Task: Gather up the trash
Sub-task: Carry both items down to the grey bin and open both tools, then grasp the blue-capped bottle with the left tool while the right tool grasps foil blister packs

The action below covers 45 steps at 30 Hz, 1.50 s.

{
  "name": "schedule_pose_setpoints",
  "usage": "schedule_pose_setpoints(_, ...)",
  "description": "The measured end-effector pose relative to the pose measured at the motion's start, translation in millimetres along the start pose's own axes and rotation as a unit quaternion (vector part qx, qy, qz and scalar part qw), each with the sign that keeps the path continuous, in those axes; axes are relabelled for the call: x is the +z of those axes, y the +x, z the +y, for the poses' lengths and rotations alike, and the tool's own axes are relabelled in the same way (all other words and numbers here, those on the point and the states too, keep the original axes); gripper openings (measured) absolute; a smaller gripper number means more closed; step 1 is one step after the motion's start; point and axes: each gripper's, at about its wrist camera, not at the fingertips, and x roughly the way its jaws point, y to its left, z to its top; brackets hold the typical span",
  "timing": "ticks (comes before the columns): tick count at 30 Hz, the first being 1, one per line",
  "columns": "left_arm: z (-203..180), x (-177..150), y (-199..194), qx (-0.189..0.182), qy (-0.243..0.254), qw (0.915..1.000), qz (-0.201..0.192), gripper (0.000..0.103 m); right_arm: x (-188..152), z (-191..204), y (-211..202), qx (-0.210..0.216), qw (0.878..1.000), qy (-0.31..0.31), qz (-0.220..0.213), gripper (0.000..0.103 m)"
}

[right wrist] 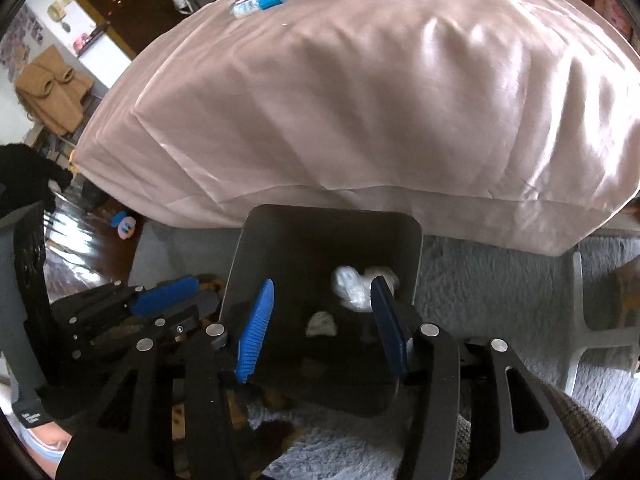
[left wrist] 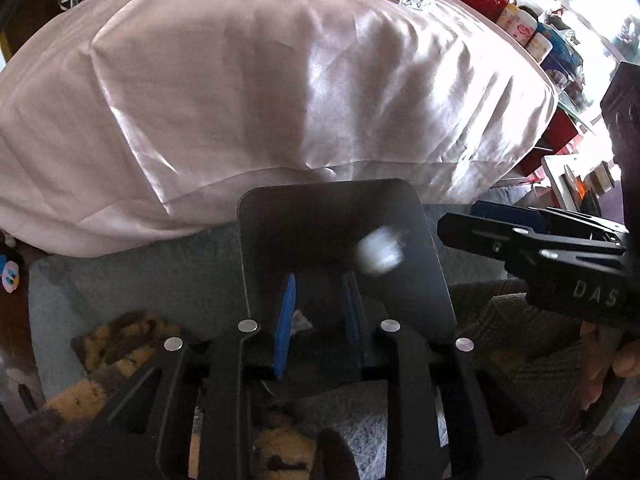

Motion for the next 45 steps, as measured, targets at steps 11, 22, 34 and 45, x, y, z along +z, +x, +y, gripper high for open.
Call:
schedule_pose_setpoints(11,4,9,-11,0.043,0.005,0.999,-0.012,0.083,20,-21,-23,0.011,0.996,0.058,-0.06,0.086)
schedule_pose_setpoints(22,15,81,-59,0.067,0.008,0.9955,-0.066,0.095,92,-8,-66,-0.054,0.991,0.024,-0.12,0.086)
schedule_pose_setpoints(34,44,179,-48,0.087,-0.017,0.993,-0.077,0.095,170,-45,-34,-0.088,0.988,0.075,-0.107,0.091)
schedule_pose_setpoints(45,53,225,3,0.076,-0.024,0.9945,-0.068,0.095,200,-43,0,-0.071,0.99,0.084,-0.091,0.09)
